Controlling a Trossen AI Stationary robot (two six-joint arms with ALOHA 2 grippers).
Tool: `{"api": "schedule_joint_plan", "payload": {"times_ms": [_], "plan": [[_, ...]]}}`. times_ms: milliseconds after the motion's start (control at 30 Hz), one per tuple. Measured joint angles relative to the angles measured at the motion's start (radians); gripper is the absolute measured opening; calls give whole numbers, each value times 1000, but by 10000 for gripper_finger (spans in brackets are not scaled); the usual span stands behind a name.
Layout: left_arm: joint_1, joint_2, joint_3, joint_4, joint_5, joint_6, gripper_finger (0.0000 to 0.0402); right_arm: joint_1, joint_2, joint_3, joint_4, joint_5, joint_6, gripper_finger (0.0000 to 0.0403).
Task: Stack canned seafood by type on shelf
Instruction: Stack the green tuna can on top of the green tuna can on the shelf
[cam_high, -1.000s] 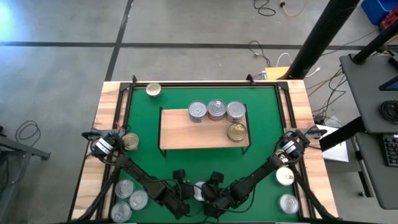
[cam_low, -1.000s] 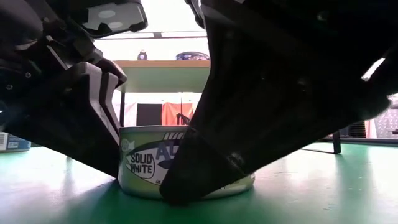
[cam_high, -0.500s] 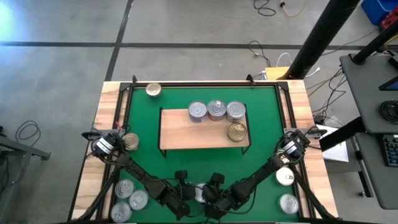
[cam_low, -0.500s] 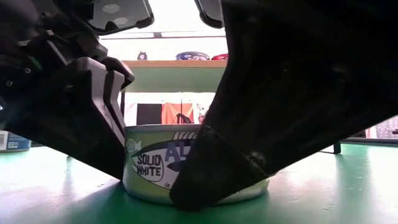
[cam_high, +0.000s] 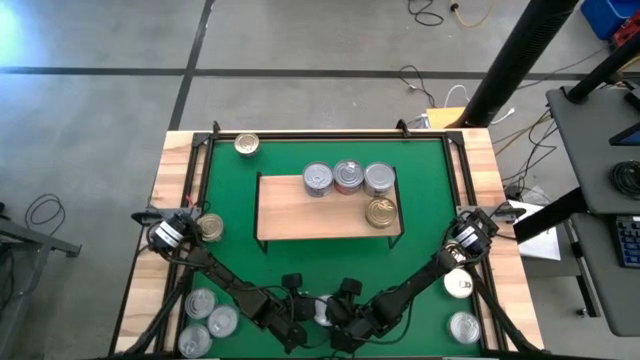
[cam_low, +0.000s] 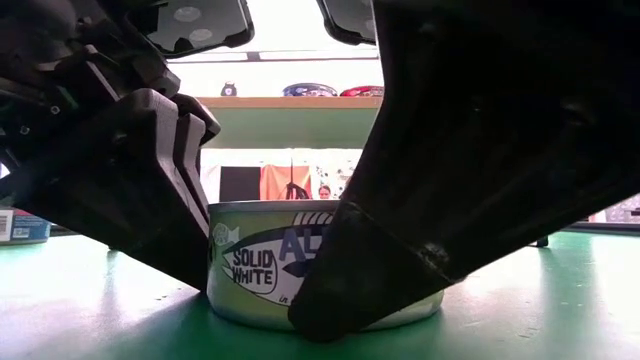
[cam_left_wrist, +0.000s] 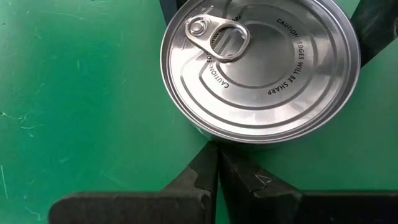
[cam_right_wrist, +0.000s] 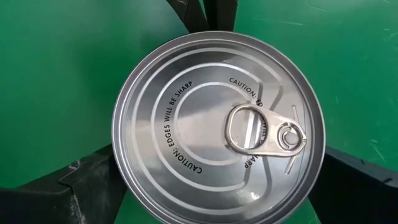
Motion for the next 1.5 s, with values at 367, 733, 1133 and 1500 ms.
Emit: {"api": "schedule_joint_plan", "payload": {"times_ms": [367,733,1133,1500], "plan": [[1,0,0,6,16,129,0,-7,0,0,5,-11,-17,400],[1,0,0,12,5,187,0,-7,0,-2,18,-2,-11,400],[1,0,0,15,-1,175,0,-7,-4,12,-1,-12,50,363],[-14,-96,92,-256,-24,-98,0,22,-80,19,-82,-28,52,363]]}}
